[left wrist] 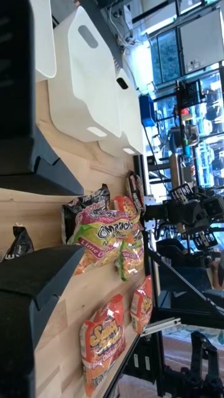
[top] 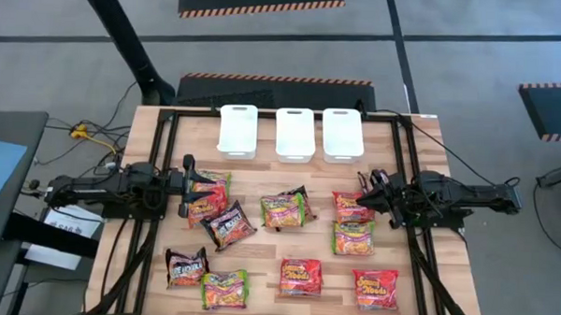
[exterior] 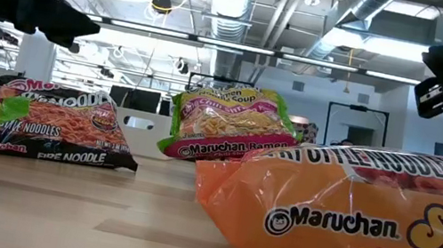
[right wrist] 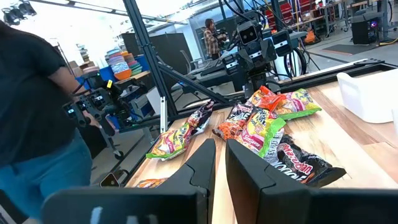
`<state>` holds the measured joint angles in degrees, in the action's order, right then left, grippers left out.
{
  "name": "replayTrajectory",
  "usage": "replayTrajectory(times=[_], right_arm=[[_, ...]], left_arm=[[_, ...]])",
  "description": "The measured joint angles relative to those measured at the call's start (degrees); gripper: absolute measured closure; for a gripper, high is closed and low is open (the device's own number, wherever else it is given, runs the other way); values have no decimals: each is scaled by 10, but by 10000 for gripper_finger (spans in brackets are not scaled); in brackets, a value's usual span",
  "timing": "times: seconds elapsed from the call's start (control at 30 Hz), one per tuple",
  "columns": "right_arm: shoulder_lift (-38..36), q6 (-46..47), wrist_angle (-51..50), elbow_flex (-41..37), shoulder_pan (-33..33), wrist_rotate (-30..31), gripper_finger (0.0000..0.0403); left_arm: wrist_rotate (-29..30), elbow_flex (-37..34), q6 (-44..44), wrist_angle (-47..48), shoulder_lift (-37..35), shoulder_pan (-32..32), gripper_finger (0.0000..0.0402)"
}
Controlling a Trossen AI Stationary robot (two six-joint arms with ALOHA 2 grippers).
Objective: Sort Maruchan noodles
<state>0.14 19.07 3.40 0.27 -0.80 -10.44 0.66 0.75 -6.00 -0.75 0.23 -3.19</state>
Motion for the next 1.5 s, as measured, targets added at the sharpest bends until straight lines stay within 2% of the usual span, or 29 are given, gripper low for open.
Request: replayTrajectory(times=[0.77, 1.03, 1.33, 1.5], right_arm=[[0, 0, 0, 0, 0, 0, 340], [0, 0, 0, 0, 0, 0, 340], [0, 0, 0, 0, 0, 0, 340], [0, 0, 0, 0, 0, 0, 340]], left_arm=[[0, 0, 2, 0, 0, 0, 272], [0, 0, 175, 0, 0, 0, 272], [5, 0, 208, 0, 0, 0, 272], [46, 1, 351, -6, 0, 0, 272]])
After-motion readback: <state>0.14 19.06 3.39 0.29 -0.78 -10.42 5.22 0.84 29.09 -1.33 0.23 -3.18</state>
